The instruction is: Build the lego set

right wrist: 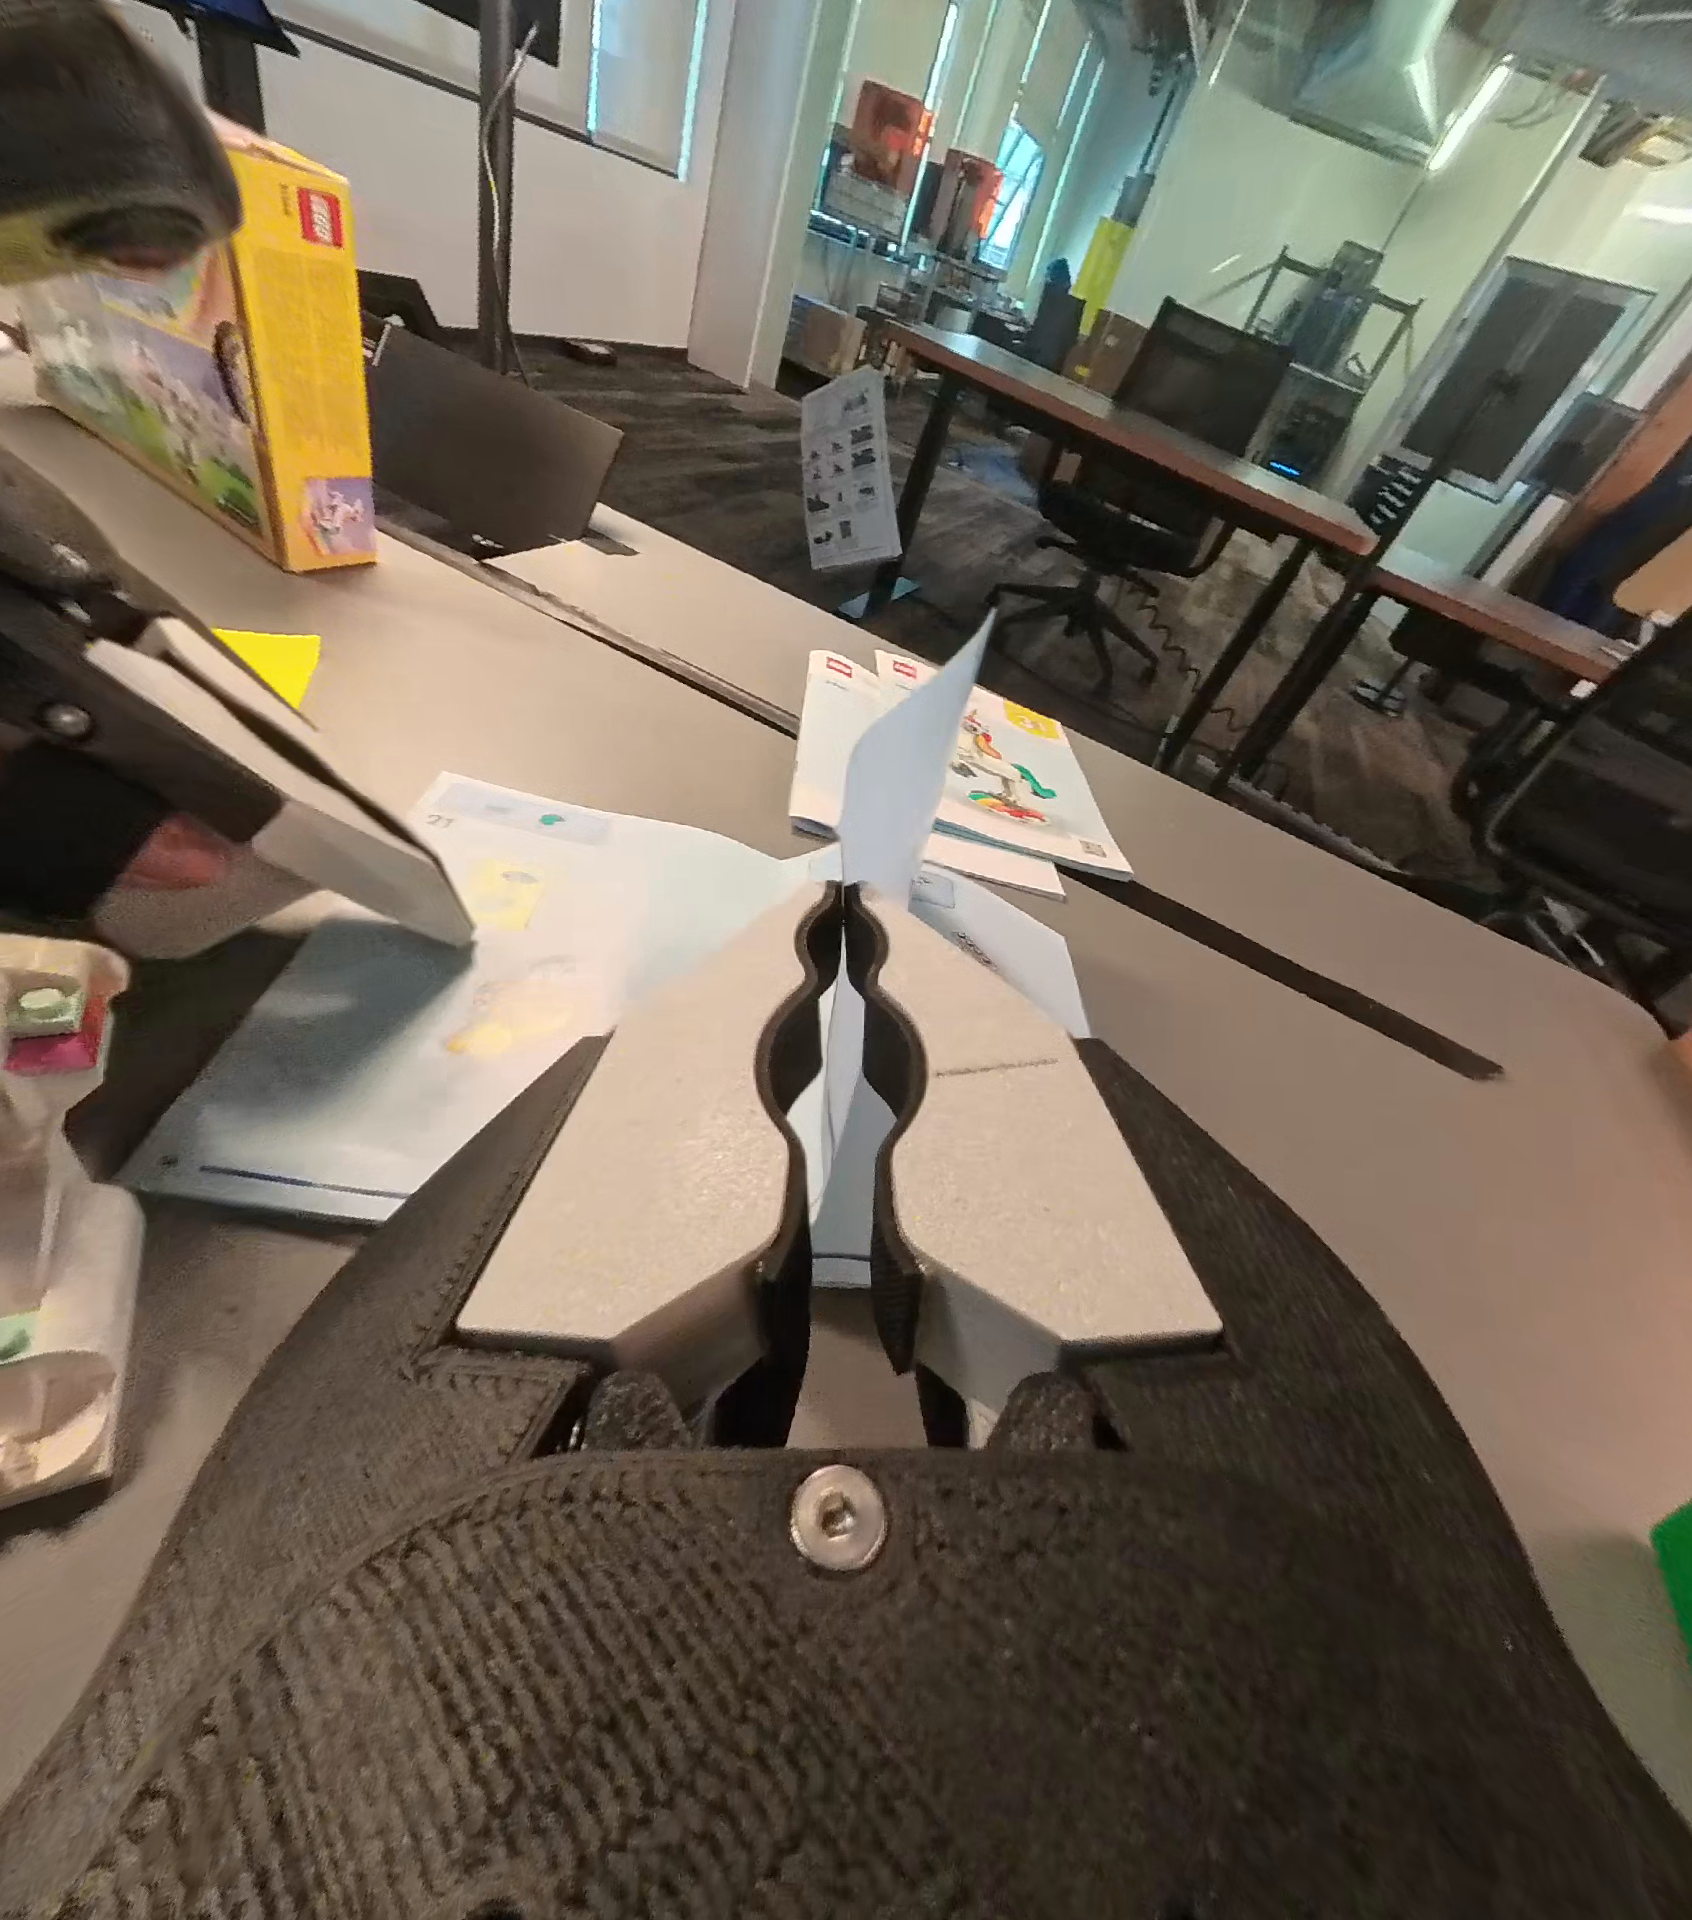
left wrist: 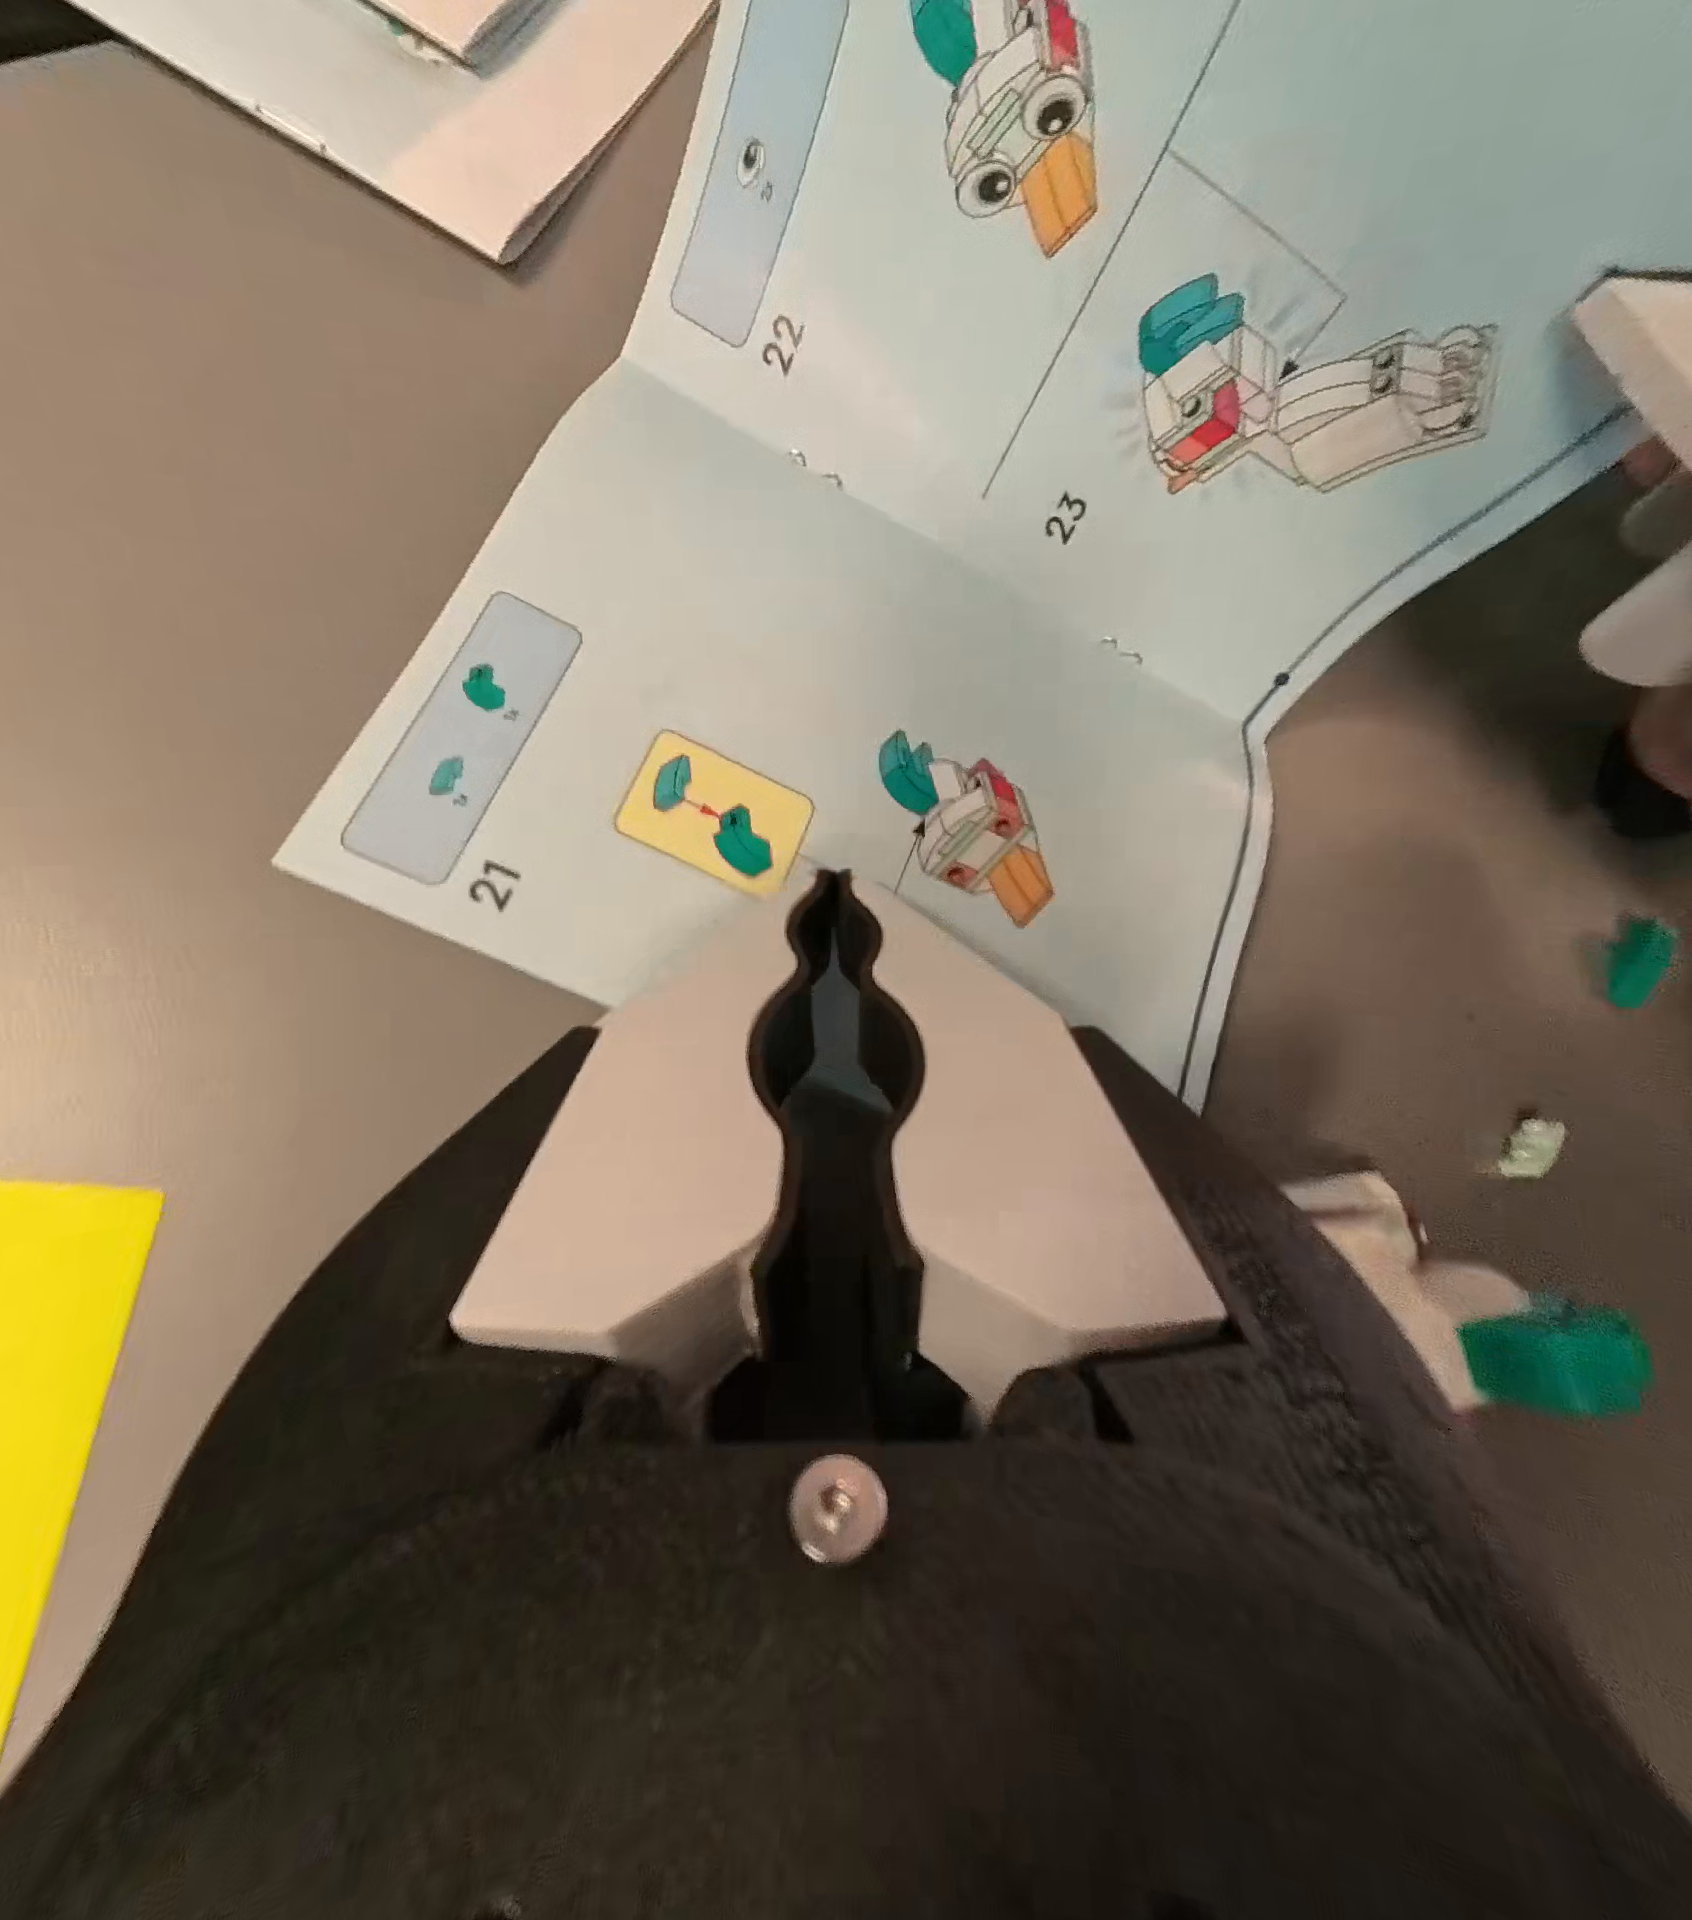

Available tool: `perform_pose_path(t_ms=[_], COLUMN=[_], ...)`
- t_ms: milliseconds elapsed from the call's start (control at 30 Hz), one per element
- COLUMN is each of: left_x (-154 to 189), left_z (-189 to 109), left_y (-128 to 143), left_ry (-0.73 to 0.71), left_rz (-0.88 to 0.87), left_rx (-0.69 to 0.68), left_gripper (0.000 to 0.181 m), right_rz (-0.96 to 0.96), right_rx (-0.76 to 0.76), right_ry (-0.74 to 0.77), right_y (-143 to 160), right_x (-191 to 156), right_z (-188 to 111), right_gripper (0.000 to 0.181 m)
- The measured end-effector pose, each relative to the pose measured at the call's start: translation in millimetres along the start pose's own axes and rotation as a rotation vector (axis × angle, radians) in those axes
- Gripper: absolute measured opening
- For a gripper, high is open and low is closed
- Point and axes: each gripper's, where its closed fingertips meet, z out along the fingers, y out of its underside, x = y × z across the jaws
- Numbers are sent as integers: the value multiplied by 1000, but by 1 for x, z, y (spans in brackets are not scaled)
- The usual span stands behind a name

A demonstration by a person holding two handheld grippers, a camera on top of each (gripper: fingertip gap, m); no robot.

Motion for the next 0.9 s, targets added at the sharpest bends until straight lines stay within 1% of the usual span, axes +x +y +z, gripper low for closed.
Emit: perform_pose_path(t_ms=[33, 133, 267, 300, 333, 367, 400, 433, 467, 533, 600, 667, 767, 833, 900], left_x=[-2, -10, -26, -32, -36, -35, -26, -12, 3, 34, 50, 57, 55, 55, 55], left_z=[4, 15, 29, 30, 29, 23, 13, 2, -8, -22, -31, -34, -34, -36, -33], left_y=[-6, -18, -37, -42, -50, -65, -82, -97, -108, -117, -118, -115, -111, -110, -108], left_ry=[-9, -43, -100, -135, -165, -179, -157, -97, -8, 254, 500, 694, 848, 882, 870], left_rz=[4, 46, 75, 83, 102, 134, 170, 194, 195, 153, 51, -75, -259, -294, -291], left_rx=[13, 3, 25, 44, 83, 175, 302, 422, 522, 638, 671, 655, 621, 616, 593], left_gripper=[0, 0, 0, 0, 0, 0, 0, 0, 0, 8, 17, 20, 24, 25, 26], right_rz=[-8, -40, -80, -96, -124, -157, -189, -215, -234, -279, -363, -425, -473, -491, -510], right_rx=[1, 4, 23, 29, 34, 41, 48, 55, 63, 64, 42, 48, 53, 54, 60], right_ry=[13, 54, 90, 95, 100, 111, 122, 129, 132, 131, 142, 168, 201, 215, 234], right_y=[1, 3, 1, 1, 0, 0, -1, -1, -2, 0, 3, 2, 1, 0, -1], right_x=[1, 6, 9, 8, 6, 5, 5, 4, 2, -3, -7, -9, -12, -13, -12], right_z=[1, 2, 6, 7, 8, 9, 9, 10, 11, 15, 19, 22, 24, 23, 22], right_gripper=[0, 0, 0, 0, 0, 0, 0, 0, 0, 0, 0, 0, 0, 0, 0])
